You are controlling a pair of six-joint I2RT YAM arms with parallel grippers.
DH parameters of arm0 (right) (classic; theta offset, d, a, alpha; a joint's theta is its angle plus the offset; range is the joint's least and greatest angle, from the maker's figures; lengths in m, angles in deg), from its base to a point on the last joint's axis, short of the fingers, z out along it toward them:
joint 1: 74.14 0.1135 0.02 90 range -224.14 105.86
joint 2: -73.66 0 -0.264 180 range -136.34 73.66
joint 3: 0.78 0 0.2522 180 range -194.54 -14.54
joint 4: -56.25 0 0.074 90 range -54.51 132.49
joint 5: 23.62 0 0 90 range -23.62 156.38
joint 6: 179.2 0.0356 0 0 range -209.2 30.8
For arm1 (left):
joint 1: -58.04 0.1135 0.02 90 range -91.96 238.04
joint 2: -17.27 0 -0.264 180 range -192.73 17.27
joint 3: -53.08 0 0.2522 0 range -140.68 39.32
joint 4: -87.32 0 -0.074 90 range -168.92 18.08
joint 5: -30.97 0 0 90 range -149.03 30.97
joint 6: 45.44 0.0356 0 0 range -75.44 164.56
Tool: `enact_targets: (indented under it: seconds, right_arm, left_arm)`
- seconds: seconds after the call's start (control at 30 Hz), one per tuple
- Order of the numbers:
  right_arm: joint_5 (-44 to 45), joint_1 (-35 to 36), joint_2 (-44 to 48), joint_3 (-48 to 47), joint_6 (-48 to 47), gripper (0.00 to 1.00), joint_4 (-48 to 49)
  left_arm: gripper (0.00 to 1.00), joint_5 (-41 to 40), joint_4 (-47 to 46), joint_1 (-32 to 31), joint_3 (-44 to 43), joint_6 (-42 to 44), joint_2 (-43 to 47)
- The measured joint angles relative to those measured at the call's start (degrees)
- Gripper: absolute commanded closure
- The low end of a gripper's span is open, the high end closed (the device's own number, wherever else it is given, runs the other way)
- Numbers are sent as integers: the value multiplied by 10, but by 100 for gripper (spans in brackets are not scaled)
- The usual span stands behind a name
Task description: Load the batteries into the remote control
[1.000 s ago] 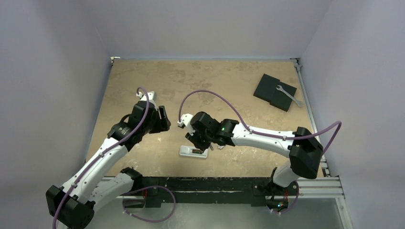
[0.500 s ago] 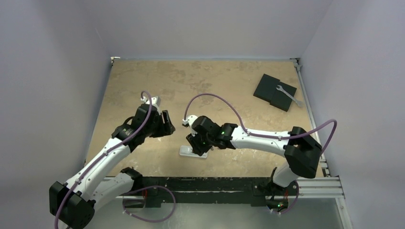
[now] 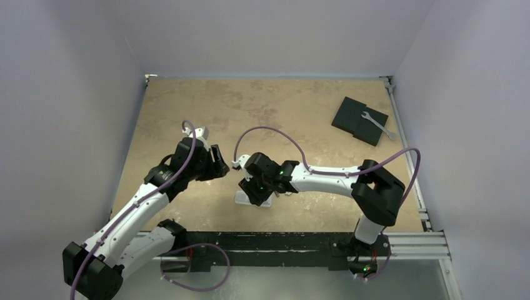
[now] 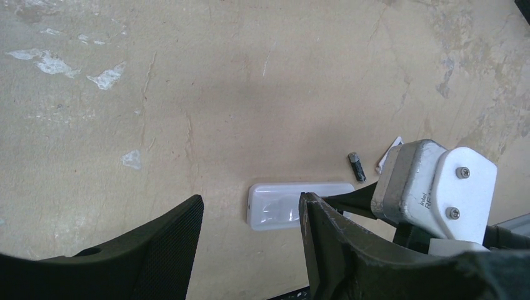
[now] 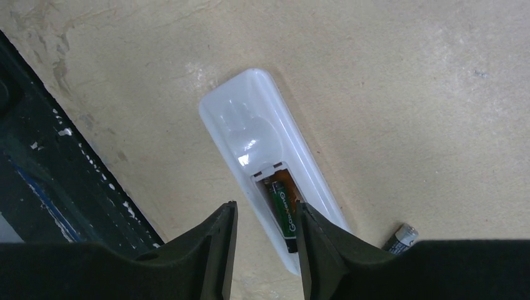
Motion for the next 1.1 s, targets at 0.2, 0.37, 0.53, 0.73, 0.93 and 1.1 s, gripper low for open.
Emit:
enact_targets:
  seconds: [0.2,0.37,0.53,0.73,0.93,1.1]
  right_arm:
    - [-11,0,-10,-13,-14,54,0]
    - [-11,0,-11,-16,-19,55,-1]
    - [-11,0,-18,-18,-24,56,0]
    - [-12,0,-29,-18,-27,57,-1]
    - [-13,0,-29,-19,-32,61,-3]
    - [-13,0,-33,-20,-37,64,-5]
  left_arm:
    - [42,0,0,0,0,-3,0]
    - [42,0,0,0,0,-3,0]
    - [42,0,0,0,0,-3,0]
    - [42,0,0,0,0,-3,0]
    - [42,0,0,0,0,-3,0]
    - [42,0,0,0,0,-3,0]
